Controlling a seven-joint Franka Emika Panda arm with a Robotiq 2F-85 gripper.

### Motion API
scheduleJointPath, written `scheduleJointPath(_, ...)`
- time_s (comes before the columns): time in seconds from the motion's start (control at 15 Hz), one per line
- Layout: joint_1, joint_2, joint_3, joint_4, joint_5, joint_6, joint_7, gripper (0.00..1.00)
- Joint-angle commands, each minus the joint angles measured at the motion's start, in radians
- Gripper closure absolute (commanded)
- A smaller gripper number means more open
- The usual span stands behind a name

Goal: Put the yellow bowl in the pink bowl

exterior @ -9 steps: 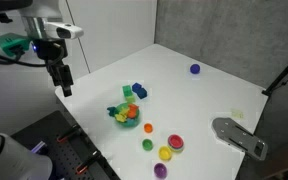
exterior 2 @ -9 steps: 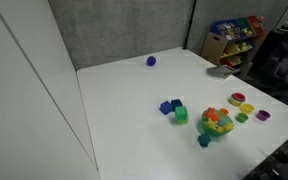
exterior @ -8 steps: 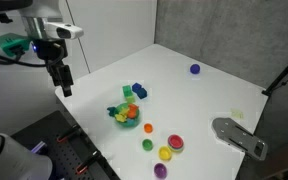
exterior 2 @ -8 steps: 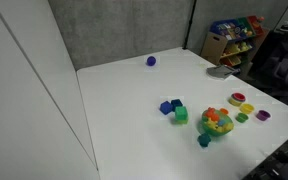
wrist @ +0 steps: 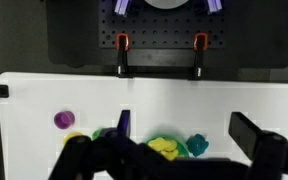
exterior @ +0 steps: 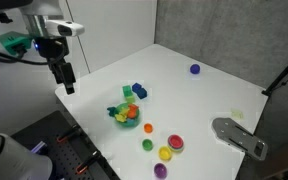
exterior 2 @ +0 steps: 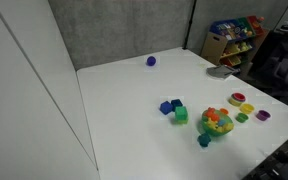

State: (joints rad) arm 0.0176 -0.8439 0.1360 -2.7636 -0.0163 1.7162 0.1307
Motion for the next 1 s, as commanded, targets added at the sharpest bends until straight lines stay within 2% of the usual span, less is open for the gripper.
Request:
scheduleJointPath(0.0,-0.019,0.055,-0.024,0.054,-0.02,0.051,0.014,0.0)
scheduleJointPath(0.4,-0.092,0.156,-0.109,0.086,-0.056,0.188,-0.018,0.0)
scheduleJointPath(0.93,-0.202,0.386,-0.263,0.097,-0.153,0.471,-0.137,0.0)
